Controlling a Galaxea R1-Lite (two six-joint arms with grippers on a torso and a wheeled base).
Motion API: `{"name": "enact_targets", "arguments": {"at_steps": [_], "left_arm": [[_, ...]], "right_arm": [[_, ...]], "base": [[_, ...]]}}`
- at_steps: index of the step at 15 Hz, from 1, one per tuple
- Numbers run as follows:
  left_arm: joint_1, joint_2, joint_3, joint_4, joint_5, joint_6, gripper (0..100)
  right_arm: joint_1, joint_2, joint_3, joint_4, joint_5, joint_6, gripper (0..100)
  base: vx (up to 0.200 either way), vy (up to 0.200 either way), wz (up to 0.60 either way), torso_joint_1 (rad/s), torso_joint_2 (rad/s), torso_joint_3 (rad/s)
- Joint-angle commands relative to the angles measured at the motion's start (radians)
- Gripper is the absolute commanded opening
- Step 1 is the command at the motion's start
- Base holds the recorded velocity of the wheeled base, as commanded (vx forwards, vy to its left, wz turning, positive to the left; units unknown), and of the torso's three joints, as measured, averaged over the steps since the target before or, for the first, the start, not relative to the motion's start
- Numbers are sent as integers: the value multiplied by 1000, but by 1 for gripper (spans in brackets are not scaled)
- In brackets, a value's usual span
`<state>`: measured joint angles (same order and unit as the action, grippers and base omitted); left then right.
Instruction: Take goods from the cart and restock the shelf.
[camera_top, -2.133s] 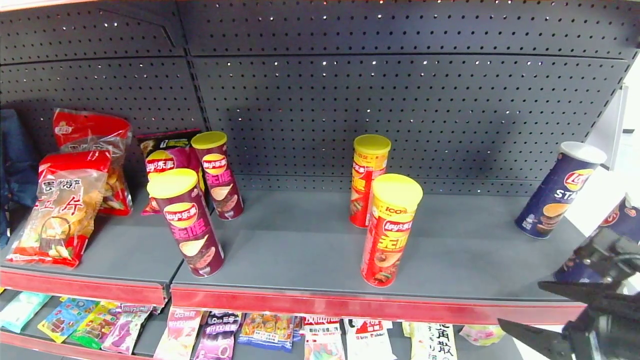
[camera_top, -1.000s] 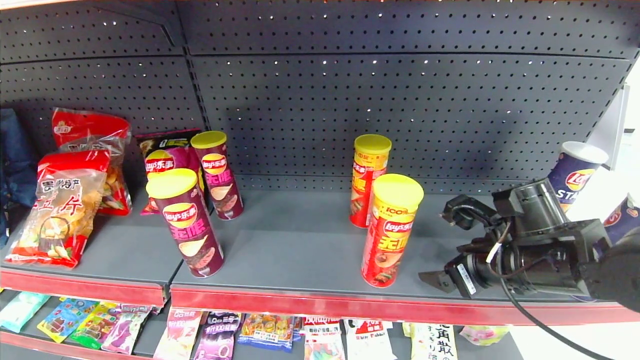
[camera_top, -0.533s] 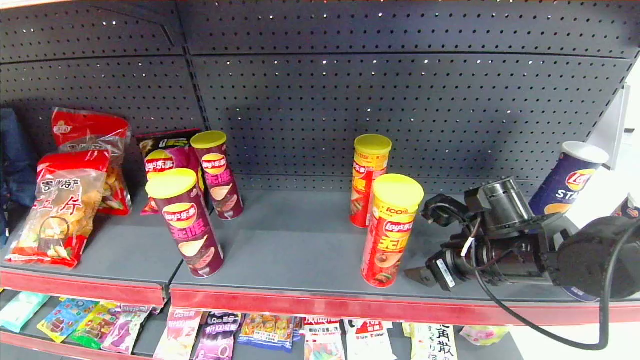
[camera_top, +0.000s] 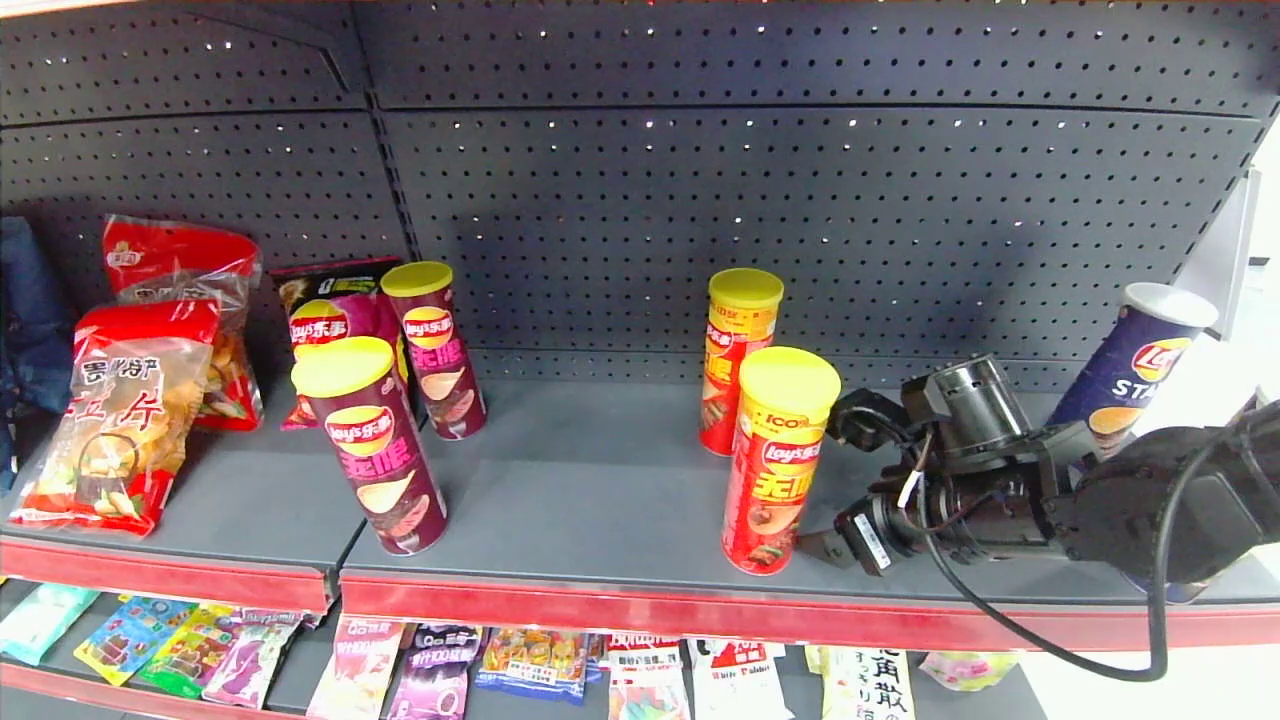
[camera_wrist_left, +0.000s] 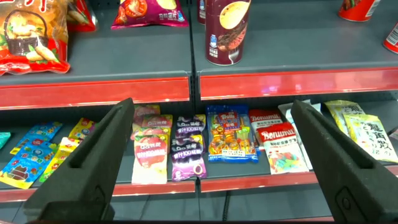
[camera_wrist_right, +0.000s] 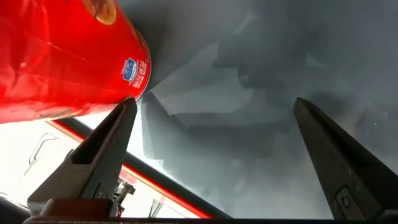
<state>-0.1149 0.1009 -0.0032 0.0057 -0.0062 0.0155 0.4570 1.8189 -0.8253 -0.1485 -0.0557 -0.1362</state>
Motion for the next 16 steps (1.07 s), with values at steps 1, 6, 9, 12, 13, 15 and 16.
{"name": "enact_targets", "arguments": {"at_steps": [1, 6, 9, 12, 13, 15, 16], "left_arm": [[0, 2, 0, 0, 0, 0, 100], [0, 2, 0, 0, 0, 0, 100], [0, 2, 0, 0, 0, 0, 100], [0, 2, 0, 0, 0, 0, 100], [0, 2, 0, 0, 0, 0, 100], [0, 2, 0, 0, 0, 0, 100], [0, 2, 0, 0, 0, 0, 100]], "right_arm": [[2, 8, -8, 0, 1, 0, 100], [3, 10, -14, 0, -3, 0, 100], [12, 7, -15, 0, -4, -2, 100], [23, 2, -14, 0, -4, 1, 100], [28, 0, -14, 0, -6, 9, 100], [34, 0, -11, 0, -10, 15, 100], [35, 0, -9, 0, -13, 20, 100]], "base": [[0, 0, 0, 0, 0, 0], [0, 0, 0, 0, 0, 0], [0, 0, 0, 0, 0, 0], [0, 0, 0, 0, 0, 0], [0, 0, 0, 0, 0, 0], [0, 0, 0, 0, 0, 0], [0, 0, 0, 0, 0, 0]]}}
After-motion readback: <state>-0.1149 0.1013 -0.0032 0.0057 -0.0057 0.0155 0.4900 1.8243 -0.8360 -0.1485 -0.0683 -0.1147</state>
